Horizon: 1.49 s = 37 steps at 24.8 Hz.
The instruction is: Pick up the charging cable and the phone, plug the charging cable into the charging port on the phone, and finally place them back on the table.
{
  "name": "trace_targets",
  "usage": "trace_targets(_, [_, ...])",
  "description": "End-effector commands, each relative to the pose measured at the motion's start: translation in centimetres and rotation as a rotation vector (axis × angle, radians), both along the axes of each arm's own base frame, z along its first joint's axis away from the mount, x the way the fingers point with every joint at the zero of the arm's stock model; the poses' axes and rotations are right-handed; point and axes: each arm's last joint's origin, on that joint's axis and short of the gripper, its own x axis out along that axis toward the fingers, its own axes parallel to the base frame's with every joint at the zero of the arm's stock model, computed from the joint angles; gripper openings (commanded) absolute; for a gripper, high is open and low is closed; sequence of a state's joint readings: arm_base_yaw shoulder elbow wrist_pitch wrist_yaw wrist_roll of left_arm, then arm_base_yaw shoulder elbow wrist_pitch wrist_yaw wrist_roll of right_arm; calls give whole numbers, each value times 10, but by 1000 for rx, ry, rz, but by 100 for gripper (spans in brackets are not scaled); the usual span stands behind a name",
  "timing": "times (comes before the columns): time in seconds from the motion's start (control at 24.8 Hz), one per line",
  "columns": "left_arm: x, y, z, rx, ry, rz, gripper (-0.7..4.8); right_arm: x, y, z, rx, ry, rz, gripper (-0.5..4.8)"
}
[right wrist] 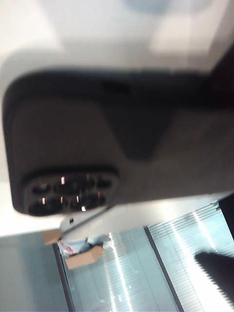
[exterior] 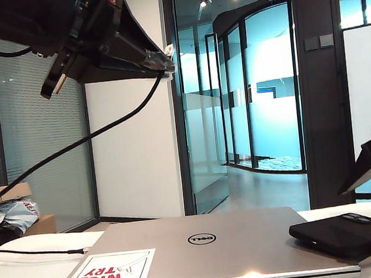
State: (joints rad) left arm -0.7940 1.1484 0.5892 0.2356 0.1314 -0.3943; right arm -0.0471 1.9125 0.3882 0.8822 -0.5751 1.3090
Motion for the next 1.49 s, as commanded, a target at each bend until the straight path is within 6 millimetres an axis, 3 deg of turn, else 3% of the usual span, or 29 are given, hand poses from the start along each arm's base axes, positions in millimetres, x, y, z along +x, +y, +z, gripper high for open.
trace_targets(0.04, [0, 0, 4, -16, -16, -4, -8, -3, 0, -4, -6, 40, -3, 328])
trace_targets(0.24, [0, 0, 4, -16, -16, -4, -8, -3, 0, -4, -14, 43, -12, 284])
trace_targets(0.65, [0, 0, 4, -16, -16, -4, -8, -4, 0, -5, -41, 35, -1, 2])
trace_targets(0.89, [0, 0, 4, -16, -16, -4, -8, -1, 0, -1, -92, -47, 29, -9])
trace_targets(1.01, [0, 0, 4, -16, -16, -4, -8, 1, 0, 11, -89, -111, 43, -9])
trace_targets(1.17, [0, 0, 4, -16, -16, -4, -8, 0, 0, 47, -139, -221, 62, -9])
trace_targets(1.29, [0, 0, 4, -14, -14, -4, -8, -15, 0, 79, -240, -249, 101, -9])
trace_targets(1.49, [0, 0, 3, -11, -11, -4, -8, -48, -1, 124, -516, -144, 242, -9])
